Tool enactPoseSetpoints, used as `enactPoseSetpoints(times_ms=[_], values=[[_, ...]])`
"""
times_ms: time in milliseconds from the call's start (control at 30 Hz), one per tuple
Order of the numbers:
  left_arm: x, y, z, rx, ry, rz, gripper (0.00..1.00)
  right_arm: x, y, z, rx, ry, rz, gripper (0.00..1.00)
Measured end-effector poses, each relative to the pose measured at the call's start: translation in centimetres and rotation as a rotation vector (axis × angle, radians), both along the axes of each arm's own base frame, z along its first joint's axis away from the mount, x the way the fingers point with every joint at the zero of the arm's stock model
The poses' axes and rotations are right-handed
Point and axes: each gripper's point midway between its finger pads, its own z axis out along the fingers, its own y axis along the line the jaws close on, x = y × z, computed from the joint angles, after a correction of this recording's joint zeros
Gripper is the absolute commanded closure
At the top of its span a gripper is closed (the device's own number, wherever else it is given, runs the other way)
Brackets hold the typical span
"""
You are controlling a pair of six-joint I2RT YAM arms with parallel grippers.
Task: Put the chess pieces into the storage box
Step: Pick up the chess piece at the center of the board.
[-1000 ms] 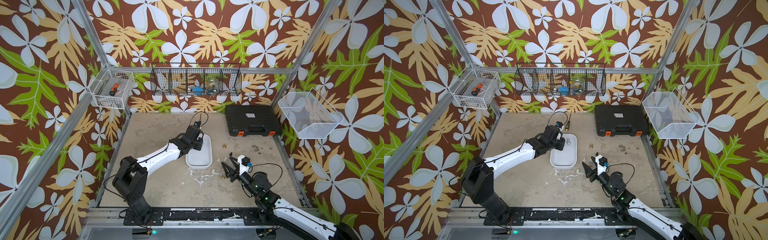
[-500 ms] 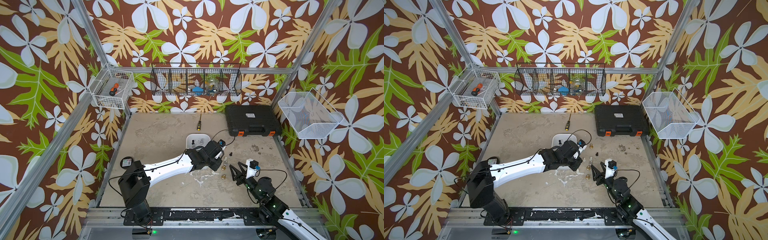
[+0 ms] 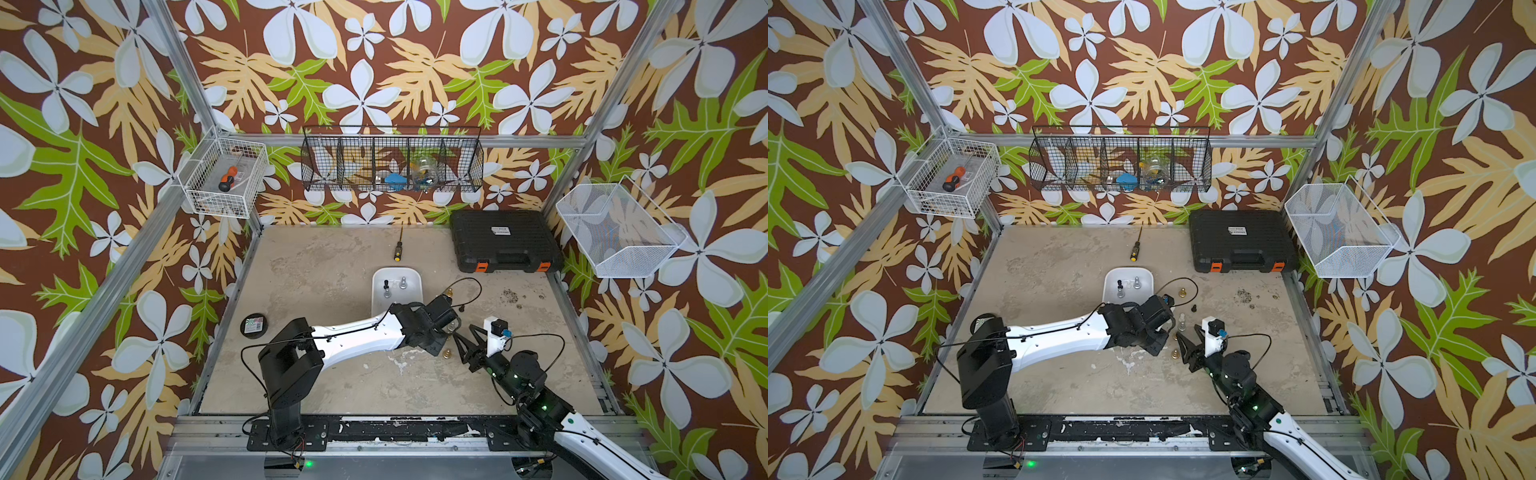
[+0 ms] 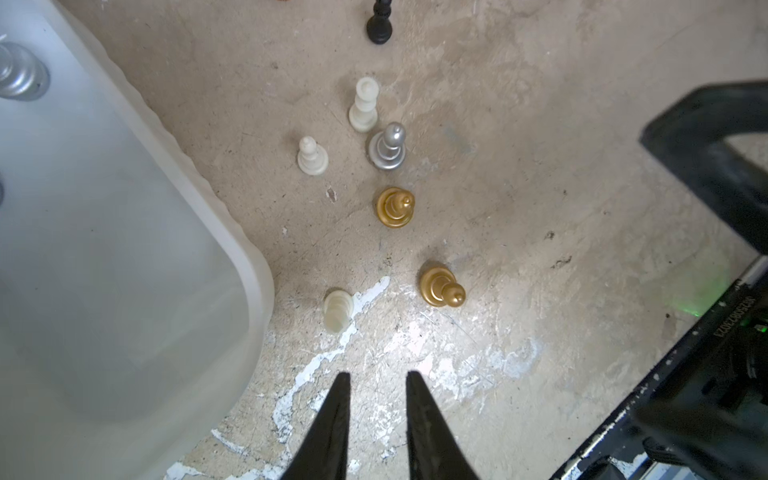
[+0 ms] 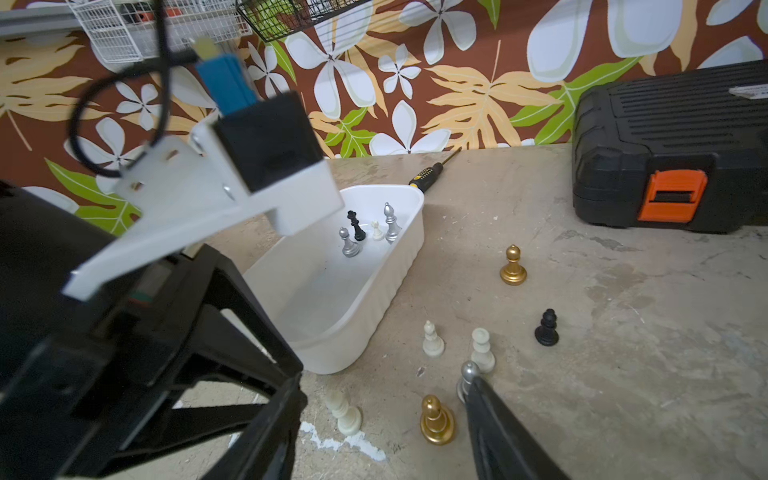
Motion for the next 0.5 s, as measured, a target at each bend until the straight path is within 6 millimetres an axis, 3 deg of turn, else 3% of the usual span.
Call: enactPoseSetpoints(times_ms=[500], values=[[0.8, 0.1, -3.0, 0.094, 0.001, 0.019, 0.73, -0.5, 0.1, 1.3, 0.026, -0.062, 0.027, 0.35]])
